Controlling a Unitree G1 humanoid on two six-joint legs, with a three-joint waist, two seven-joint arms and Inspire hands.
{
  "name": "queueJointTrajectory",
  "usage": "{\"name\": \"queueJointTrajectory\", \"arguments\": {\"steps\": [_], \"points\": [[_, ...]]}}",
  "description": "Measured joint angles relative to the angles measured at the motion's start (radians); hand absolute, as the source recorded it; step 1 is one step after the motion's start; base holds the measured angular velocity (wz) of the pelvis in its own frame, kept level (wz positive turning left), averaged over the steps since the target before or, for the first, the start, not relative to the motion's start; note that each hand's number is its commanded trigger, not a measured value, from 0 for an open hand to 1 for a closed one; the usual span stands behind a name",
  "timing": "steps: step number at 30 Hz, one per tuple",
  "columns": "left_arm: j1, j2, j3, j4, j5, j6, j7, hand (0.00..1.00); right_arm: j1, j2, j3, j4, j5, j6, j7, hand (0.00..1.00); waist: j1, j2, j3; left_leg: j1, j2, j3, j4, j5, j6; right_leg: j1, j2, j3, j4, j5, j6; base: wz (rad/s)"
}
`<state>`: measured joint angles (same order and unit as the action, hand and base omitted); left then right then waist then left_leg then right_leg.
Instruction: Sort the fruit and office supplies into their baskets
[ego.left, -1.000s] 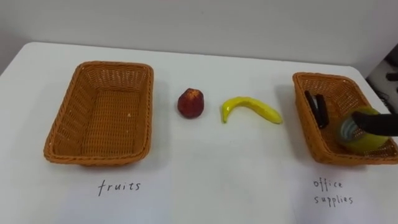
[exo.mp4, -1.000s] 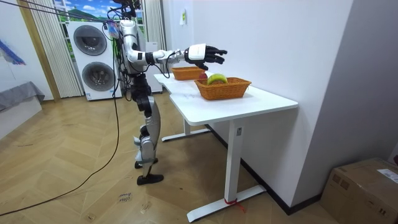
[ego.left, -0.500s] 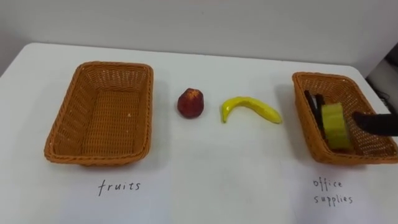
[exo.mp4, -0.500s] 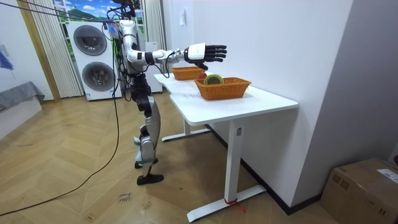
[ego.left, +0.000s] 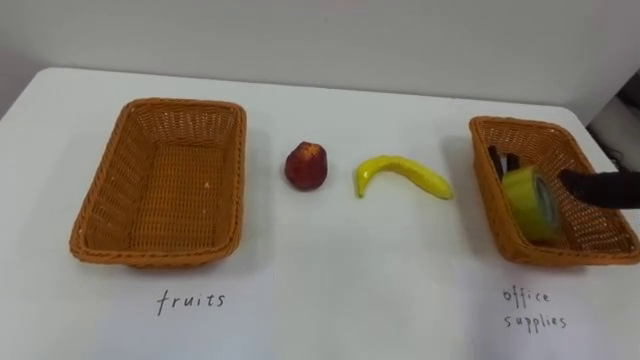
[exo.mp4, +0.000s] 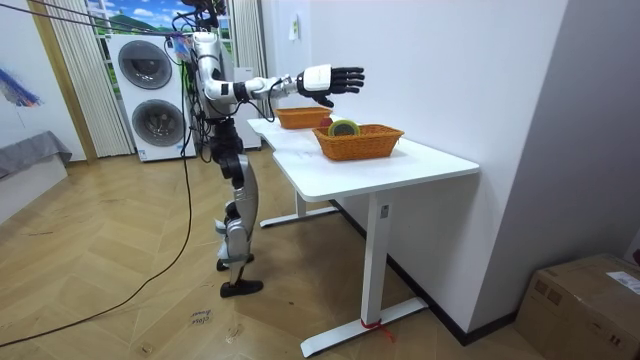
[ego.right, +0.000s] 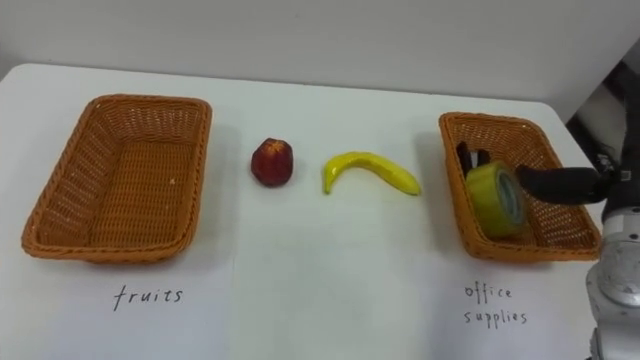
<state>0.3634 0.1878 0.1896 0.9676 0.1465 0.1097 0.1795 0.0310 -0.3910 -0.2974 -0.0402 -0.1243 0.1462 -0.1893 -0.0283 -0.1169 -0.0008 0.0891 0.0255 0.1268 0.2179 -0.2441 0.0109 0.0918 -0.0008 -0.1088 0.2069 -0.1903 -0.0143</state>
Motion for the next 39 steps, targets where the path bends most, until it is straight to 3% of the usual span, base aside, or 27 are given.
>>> {"name": "queueJointTrajectory", "arguments": {"steps": [5, 18, 22, 31, 34, 39], "points": [[0.0, 0.0, 0.002, 0.0, -0.001, -0.001, -0.008, 0.0, -0.012, -0.003, 0.0, -0.038, -0.001, -0.005, 0.007, 0.0, -0.001, -0.001, 0.0042, 0.009, 0.0, 0.0, -0.006, 0.0, 0.0, 0.008, 0.0, 0.0, -0.002, 0.0, 0.0, 0.0], [-0.005, 0.003, -0.001, -0.006, -0.038, -0.007, -0.028, 0.0, -0.123, -0.015, 0.038, -0.072, -0.005, -0.005, 0.012, 0.0, 0.011, -0.002, 0.0032, 0.006, -0.001, -0.005, -0.007, 0.0, 0.0, 0.006, -0.001, -0.008, -0.002, 0.0, 0.0, 0.01], [-0.005, 0.003, -0.023, -0.005, -0.035, -0.007, -0.039, 0.0, -0.144, -0.018, 0.082, -0.072, -0.005, -0.005, 0.018, 0.0, 0.033, -0.007, 0.0012, 0.005, -0.001, -0.009, -0.006, 0.0, 0.0, 0.006, -0.001, -0.019, -0.001, 0.0, 0.0, 0.01], [-0.003, 0.005, -0.037, -0.002, -0.026, -0.002, -0.043, 0.0, -0.168, -0.029, 0.136, -0.069, -0.012, -0.005, 0.019, 0.0, 0.074, -0.017, 0.0068, -0.007, -0.004, -0.047, 0.006, 0.0, -0.001, 0.015, -0.004, -0.06, -0.003, 0.0, 0.0, 0.12], [-0.002, 0.005, -0.036, -0.003, -0.024, 0.006, -0.045, 0.0, -0.168, -0.03, 0.157, -0.067, -0.012, -0.004, 0.02, 0.0, 0.09, -0.015, 0.0079, -0.01, -0.005, -0.057, 0.009, 0.0, -0.001, 0.02, -0.007, -0.086, -0.004, 0.0, 0.0, 0.08], [-0.002, 0.006, -0.036, -0.004, -0.02, 0.02, -0.059, 0.0, -0.168, -0.03, 0.178, -0.043, -0.029, -0.003, 0.049, 0.0, 0.105, -0.007, 0.0122, -0.014, -0.007, -0.078, 0.018, 0.0, -0.001, 0.027, -0.008, -0.094, -0.004, 0.0, 0.0, 0.11]]}}
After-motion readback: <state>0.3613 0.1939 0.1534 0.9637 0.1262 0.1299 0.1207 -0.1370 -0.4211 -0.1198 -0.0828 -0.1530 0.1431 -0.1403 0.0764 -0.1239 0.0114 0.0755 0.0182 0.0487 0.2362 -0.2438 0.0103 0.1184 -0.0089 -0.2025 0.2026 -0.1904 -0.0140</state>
